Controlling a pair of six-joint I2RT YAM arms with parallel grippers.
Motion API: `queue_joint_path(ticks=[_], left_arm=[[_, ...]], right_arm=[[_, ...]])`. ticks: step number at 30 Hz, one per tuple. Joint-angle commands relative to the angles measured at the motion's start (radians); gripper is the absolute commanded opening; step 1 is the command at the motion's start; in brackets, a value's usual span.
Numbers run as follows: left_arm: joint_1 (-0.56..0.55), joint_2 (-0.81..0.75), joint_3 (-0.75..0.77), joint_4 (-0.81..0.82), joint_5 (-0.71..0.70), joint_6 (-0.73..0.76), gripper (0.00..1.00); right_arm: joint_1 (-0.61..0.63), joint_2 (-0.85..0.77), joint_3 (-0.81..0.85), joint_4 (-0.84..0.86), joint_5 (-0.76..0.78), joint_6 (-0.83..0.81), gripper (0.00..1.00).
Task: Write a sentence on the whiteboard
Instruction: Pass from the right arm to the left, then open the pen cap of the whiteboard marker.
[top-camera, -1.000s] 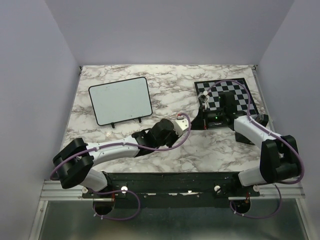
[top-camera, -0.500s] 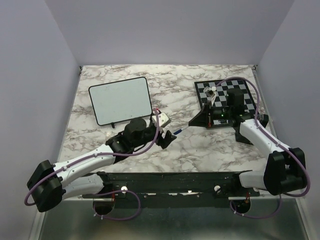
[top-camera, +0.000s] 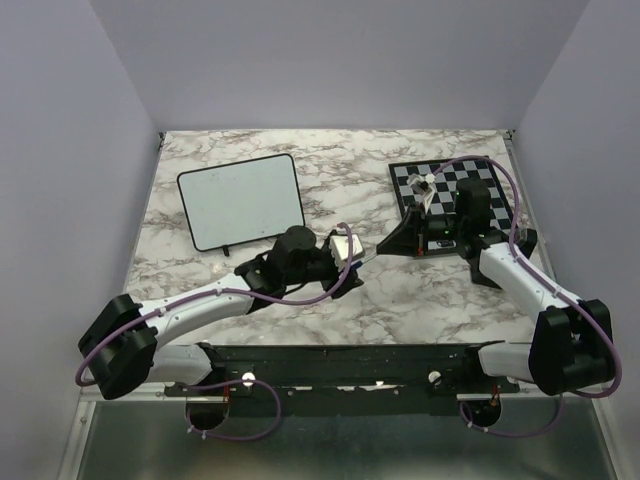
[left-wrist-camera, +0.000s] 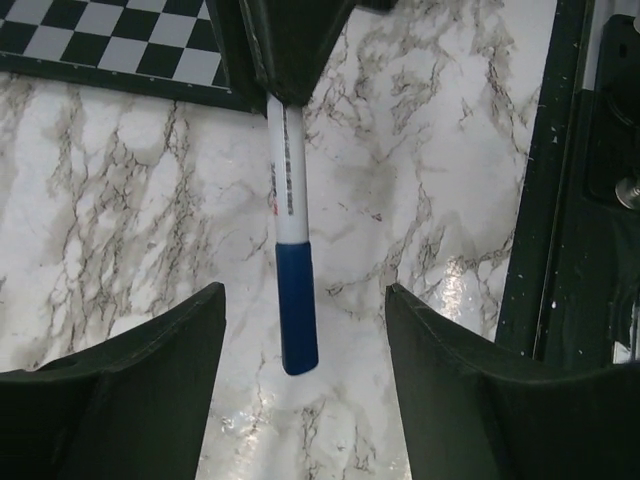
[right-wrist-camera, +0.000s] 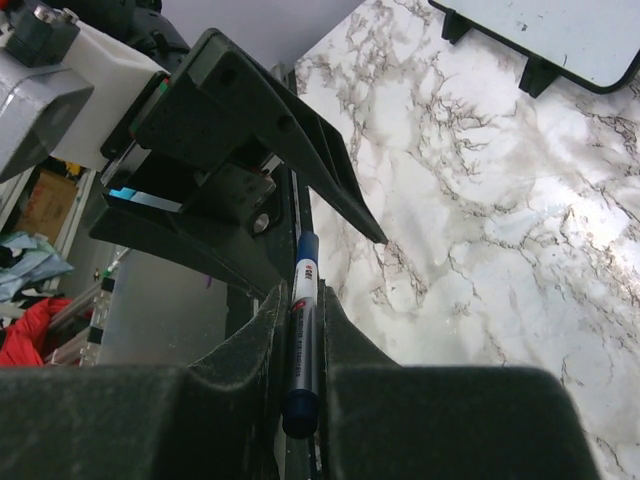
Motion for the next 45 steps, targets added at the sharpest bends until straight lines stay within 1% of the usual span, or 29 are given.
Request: queue_joint_path(ticks=[1,2,5,6,8,9,10,11,12,13,14,15,16,17,18,19,20,21,22,24,28,33,37,40,45], left_arm=[[-0.007,0.035,0.076,-0.031,0.038,0.058,0.69],[-0.007,0.038,0.089,-0.036,0.036,0.064,0.66],[-0.007,0.055,0.119,-0.071,0.039,0.077,0.50],[-0.006,0.061,0.130,-0.108,0.050,0.086,0.32],[-0.006,0.081,0.162,-0.151,0.054,0.100,0.13],[-0.006,0.084,0.171,-0.198,0.053,0.109,0.04],[-0.006,0.087,0.179,-0.224,0.051,0.138,0.03],[-0.004,0.087,0.194,-0.251,0.044,0.156,0.01],[-0.001,0.086,0.208,-0.322,0.027,0.175,0.00],[0.003,0.081,0.227,-0.364,0.024,0.225,0.00],[0.008,0.077,0.259,-0.402,0.022,0.245,0.00],[0.020,0.073,0.277,-0.480,0.024,0.273,0.00],[0.022,0.070,0.294,-0.519,0.019,0.293,0.00],[0.025,0.072,0.329,-0.557,0.019,0.340,0.00],[0.025,0.073,0.345,-0.631,0.018,0.363,0.00],[0.026,0.083,0.358,-0.660,0.013,0.379,0.00],[0.026,0.090,0.386,-0.688,0.019,0.405,0.00],[0.026,0.096,0.395,-0.734,0.022,0.415,0.00],[0.026,0.113,0.405,-0.752,0.027,0.423,0.00],[0.026,0.129,0.428,-0.780,0.062,0.437,0.00],[0.013,0.158,0.455,-0.780,0.084,0.437,0.00],[-0.007,0.192,0.507,-0.774,0.091,0.434,0.00],[-0.010,0.221,0.529,-0.762,0.078,0.422,0.00],[-0.010,0.230,0.529,-0.754,0.059,0.408,0.00],[-0.012,0.230,0.518,-0.745,0.041,0.405,0.00]], right_arm=[[-0.003,-0.013,-0.018,0.044,-0.049,0.003,0.02],[-0.005,-0.013,-0.018,0.041,-0.051,0.000,0.02],[-0.005,-0.008,-0.018,0.040,-0.060,-0.010,0.02],[-0.003,-0.005,-0.018,0.040,-0.062,-0.014,0.02],[-0.003,-0.003,-0.018,0.026,-0.069,-0.026,0.03],[-0.005,-0.005,-0.014,0.017,-0.071,-0.049,0.03],[-0.005,-0.005,-0.011,-0.008,-0.075,-0.064,0.03],[-0.005,-0.008,-0.006,-0.032,-0.084,-0.117,0.05],[-0.003,-0.011,0.009,-0.061,-0.092,-0.157,0.06],[-0.003,-0.013,0.026,-0.169,-0.098,-0.209,0.08],[-0.002,-0.013,0.043,-0.239,-0.092,-0.286,0.19],[-0.002,-0.011,0.061,-0.305,-0.085,-0.419,0.26],[0.000,-0.008,0.101,-0.422,-0.074,-0.478,0.34],[0.000,-0.005,0.115,-0.469,-0.059,-0.532,0.50],[0.000,-0.003,0.129,-0.511,-0.057,-0.616,0.55],[0.000,-0.002,0.140,-0.576,-0.051,-0.651,0.58],[0.000,0.003,0.155,-0.600,-0.052,-0.678,0.61],[0.003,0.009,0.161,-0.620,-0.057,-0.723,0.62],[0.007,0.012,0.167,-0.662,-0.057,-0.747,0.63],[0.017,0.027,0.180,-0.684,-0.051,-0.779,0.64],[0.055,0.058,0.187,-0.697,-0.005,-0.796,0.66],[0.092,0.086,0.177,-0.657,0.006,-0.748,0.67],[0.136,0.116,0.176,-0.638,0.014,-0.728,0.65],[0.153,0.119,0.178,-0.635,0.024,-0.722,0.61],[0.161,0.119,0.183,-0.634,0.040,-0.715,0.48]])
